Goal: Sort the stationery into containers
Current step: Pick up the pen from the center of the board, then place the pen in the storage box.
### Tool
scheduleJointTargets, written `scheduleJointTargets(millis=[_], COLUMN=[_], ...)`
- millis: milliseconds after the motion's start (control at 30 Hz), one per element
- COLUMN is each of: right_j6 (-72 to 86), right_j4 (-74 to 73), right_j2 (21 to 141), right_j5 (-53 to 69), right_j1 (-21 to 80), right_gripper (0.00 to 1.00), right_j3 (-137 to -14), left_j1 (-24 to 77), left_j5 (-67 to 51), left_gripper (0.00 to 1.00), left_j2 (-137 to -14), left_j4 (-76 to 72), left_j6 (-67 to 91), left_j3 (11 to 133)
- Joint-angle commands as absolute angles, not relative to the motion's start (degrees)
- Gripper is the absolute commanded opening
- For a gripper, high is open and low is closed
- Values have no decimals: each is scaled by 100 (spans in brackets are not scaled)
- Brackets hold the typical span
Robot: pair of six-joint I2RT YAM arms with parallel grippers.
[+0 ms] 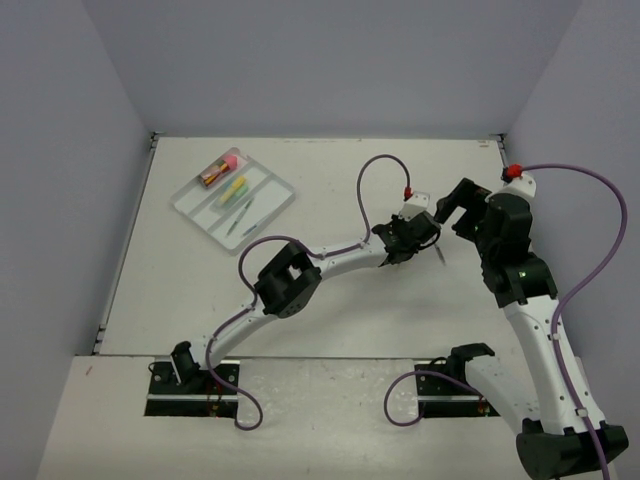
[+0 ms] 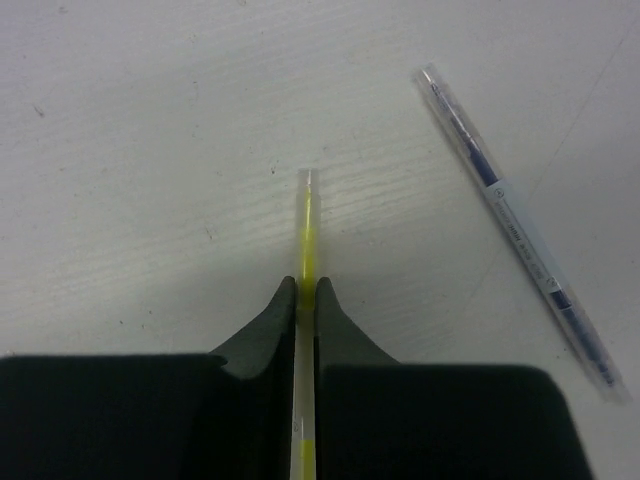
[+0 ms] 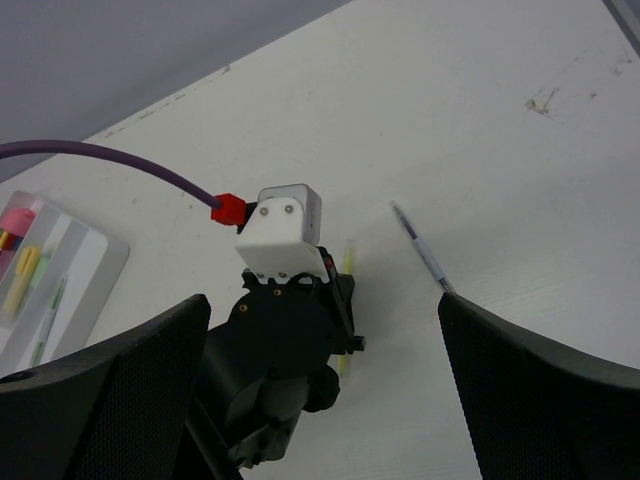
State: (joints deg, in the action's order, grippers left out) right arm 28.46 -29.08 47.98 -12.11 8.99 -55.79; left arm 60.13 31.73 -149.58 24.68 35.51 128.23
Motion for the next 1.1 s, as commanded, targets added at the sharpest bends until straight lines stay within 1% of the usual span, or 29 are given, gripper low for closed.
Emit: scheduleJointTargets(millis=[0, 67, 167, 300, 400, 533, 700, 800, 867, 967, 1067], right_j6=[2753, 2732, 2639, 2512, 2380, 2239, 2171, 2095, 2012, 1748, 1542], right_j4=[-2725, -2705, -2616, -2686, -2751, -2797, -2742, -2746, -2771, -2751, -3063], right_j2=[4767, 4774, 4960, 5444, 5670, 5814, 5925, 6172, 6346, 6601, 7104], right_j5=[-1116, -1083, -862, -358, -35, 251, 246, 206, 156, 142, 25], right_j1=[896, 896, 896, 896, 905, 905, 905, 905, 914, 914, 905], right_gripper=[97, 97, 96, 93, 89, 88, 88, 88, 88, 87, 87], right_j3=[-5572, -5562, -5532, -5653, -5748, -5809, -5758, -5770, -5814, -5876, -6233], left_j1=[5761, 5660, 5451, 5016, 4544, 3640, 2580, 2067, 1848, 1657, 1608], left_j5=[3072, 3039, 2769, 2195, 1856, 1226, 1127, 707, 333, 89, -170], left_gripper=[0, 0, 0, 0, 0, 0, 0, 0, 0, 0, 0], left_j2=[-14484, -14099, -13426, -12127, -11155, -10486, -10465, -10637, -10728, -10824, -10985], left_j4=[2566, 2438, 1853, 1257, 875, 523, 474, 652, 720, 659, 691], left_j6=[3558, 3461, 2969, 1730, 853, -444, -1495, -1825, -1915, -1756, -1680], left_j3=[11833, 11337, 10459, 9560, 8950, 8393, 8104, 8037, 8011, 7913, 7875])
